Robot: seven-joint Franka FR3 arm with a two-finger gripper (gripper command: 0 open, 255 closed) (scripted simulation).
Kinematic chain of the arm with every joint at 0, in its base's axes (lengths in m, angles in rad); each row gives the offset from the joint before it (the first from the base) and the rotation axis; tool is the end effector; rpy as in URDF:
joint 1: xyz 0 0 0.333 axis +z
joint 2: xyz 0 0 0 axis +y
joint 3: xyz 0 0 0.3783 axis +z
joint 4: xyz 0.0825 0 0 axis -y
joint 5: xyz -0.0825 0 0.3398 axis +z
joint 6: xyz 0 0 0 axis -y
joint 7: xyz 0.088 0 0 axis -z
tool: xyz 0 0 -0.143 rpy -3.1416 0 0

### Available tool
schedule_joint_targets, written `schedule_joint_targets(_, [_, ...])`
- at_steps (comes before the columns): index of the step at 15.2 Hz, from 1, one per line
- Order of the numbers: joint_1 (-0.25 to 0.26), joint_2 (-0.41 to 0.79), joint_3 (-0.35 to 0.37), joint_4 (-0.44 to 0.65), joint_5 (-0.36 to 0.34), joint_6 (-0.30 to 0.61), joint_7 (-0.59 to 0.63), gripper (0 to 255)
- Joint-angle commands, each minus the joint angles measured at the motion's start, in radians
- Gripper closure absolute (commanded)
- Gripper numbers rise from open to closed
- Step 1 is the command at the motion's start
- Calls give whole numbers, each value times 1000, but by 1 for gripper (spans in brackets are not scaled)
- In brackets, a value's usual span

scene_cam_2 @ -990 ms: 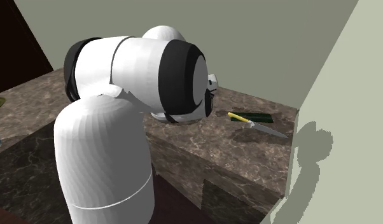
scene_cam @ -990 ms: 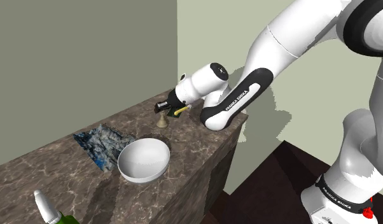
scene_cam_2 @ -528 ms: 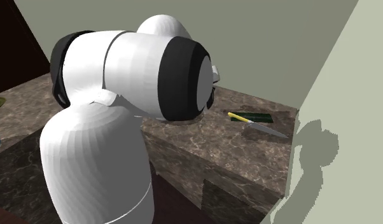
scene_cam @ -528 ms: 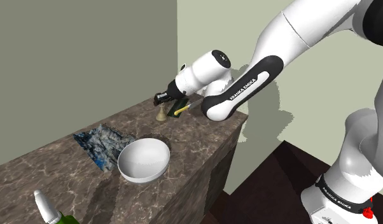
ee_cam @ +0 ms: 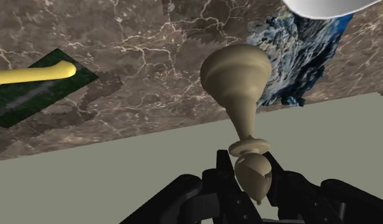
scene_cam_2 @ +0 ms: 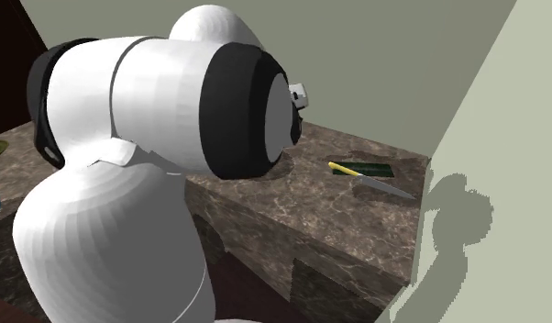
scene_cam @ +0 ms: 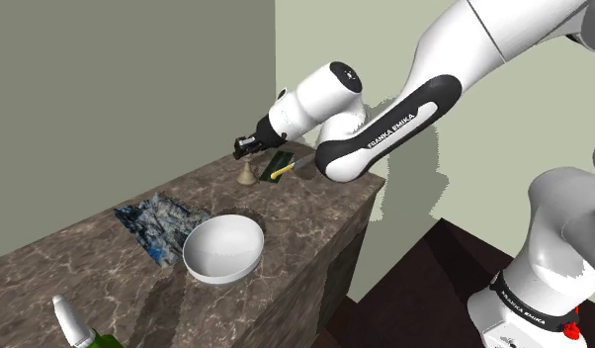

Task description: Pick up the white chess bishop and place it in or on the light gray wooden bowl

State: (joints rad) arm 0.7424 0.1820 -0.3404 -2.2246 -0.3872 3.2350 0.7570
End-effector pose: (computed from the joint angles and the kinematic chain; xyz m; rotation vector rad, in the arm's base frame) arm 0.5297 0.2785 0.4601 -2.6376 -0.1031 -1.0898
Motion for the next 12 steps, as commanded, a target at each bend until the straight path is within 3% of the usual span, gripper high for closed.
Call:
schedule_joint_targets(1, [224,-1,-194,-1,-62,-14,108,255])
schedule_joint_targets(4, [519,5,-444,2,-171,-44,279,255])
schedule_joint_targets(6, [666,10,-555,10,-241,-72,386,255])
schedule_joint_targets(9, [836,18,-664,27,-311,-122,511,255])
schedule_joint_targets(12, [943,24,-711,48,-351,-174,599,255])
